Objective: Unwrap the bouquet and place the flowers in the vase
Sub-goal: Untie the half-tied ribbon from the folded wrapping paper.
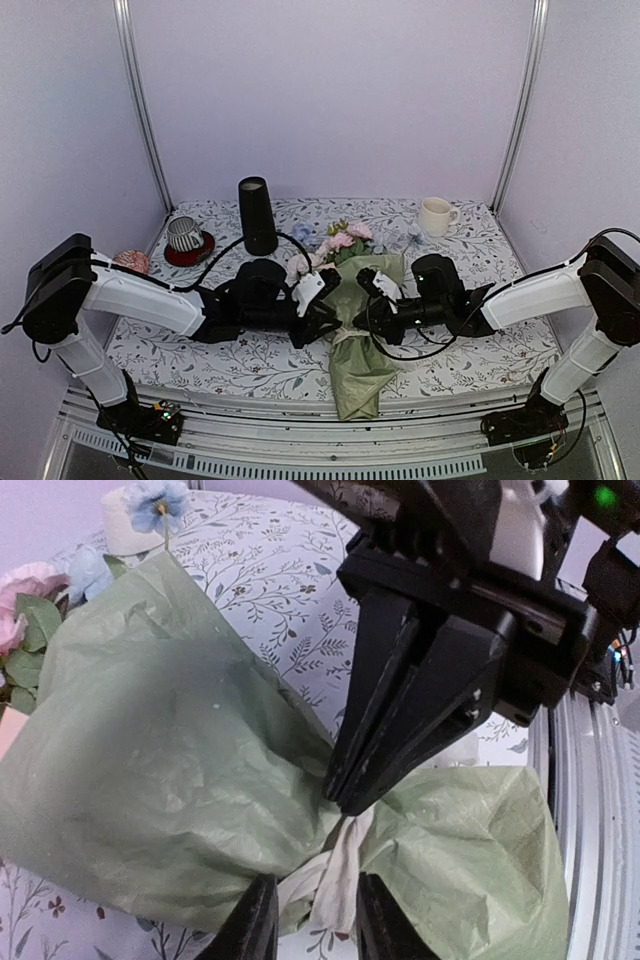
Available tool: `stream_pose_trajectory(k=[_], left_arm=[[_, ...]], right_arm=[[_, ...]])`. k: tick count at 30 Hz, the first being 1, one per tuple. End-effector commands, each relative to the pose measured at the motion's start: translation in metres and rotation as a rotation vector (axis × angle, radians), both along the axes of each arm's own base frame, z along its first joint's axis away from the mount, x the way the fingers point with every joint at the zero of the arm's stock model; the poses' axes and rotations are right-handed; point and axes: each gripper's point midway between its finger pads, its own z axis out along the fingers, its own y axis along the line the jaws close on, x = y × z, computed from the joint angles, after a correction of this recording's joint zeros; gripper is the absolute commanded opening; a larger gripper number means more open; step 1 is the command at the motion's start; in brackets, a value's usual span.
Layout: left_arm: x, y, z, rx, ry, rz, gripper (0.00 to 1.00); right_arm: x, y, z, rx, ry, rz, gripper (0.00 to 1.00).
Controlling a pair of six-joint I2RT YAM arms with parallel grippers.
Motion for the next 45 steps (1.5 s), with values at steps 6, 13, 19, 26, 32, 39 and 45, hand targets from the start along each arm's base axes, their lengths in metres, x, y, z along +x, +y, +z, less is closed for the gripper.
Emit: stream_pose_trajectory(k=[6, 13, 19, 26, 32, 39, 45], left_arm=[[-0.011, -0.019, -0.010, 0.016, 0.012, 0.002, 0.33], [-0.011, -0.023, -0.024, 0.059, 0.022, 0.012, 0.32], [-0.007, -0.022, -0.032, 0.092, 0.024, 0.036, 0.36], [-0.005, -0.021, -0.046, 0.131, 0.041, 0.049, 0.29], [-0.003, -0.016, -0.050, 0.150, 0.048, 0.072, 0.21], [-0.008, -0.009, -0.050, 0.136, 0.071, 0.091, 0.06], [-0.008, 0.002, -0.039, 0.100, 0.064, 0.129, 0.04]], right_arm=[[0.001, 0.004, 0.006, 0.026, 0.014, -0.013, 0.06], [-0.004, -0.004, -0.003, -0.004, 0.033, -0.019, 0.14], [-0.007, -0.006, -0.014, -0.033, 0.062, -0.013, 0.16], [-0.008, -0.011, -0.024, -0.065, 0.086, -0.034, 0.18], [-0.007, -0.011, -0.033, -0.093, 0.110, -0.037, 0.16], [-0.004, -0.016, -0.023, -0.076, 0.081, -0.075, 0.04], [-0.001, -0.026, -0.014, -0.054, 0.050, -0.133, 0.03]])
